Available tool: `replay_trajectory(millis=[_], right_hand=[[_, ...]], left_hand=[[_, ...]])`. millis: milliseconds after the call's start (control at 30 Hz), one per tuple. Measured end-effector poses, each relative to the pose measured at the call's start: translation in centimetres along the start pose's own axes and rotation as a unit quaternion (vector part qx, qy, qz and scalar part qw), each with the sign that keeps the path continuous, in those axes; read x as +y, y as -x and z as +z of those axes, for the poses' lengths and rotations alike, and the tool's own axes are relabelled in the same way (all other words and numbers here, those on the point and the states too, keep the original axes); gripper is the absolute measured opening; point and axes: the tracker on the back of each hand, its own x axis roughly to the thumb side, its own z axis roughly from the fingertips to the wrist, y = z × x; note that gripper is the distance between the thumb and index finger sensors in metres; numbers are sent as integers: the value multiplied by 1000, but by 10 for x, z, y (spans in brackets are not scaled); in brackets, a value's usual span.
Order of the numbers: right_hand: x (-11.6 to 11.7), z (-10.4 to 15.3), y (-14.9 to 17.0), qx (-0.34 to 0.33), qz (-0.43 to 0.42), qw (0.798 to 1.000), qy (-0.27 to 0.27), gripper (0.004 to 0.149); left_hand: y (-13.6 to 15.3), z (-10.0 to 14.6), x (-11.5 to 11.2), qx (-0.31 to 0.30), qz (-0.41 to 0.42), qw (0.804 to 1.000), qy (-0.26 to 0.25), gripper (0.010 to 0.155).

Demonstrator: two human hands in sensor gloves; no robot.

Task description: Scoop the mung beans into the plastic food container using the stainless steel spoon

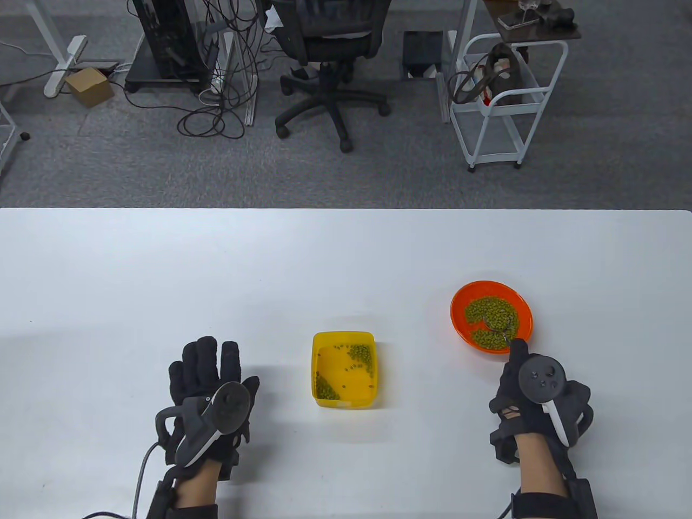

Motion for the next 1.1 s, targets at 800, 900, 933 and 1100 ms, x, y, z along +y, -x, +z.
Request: replay_trajectory(millis=[800, 900, 933, 1100], right_hand=[[-19, 14, -25, -93, -94, 987, 89, 47], [-17, 20, -40, -124, -100, 984, 78, 47], [-17, 23, -45, -136, -100, 983, 76, 47], [-12, 36, -70, -199, -108, 973, 53, 47]], left_hand=[[0, -1, 0, -1, 0, 1000, 3, 77], [0, 0, 0, -1, -2, 1000, 3, 76], [0, 0, 0, -1, -2, 1000, 3, 76], [0, 0, 0, 0, 0, 1000, 3, 76]])
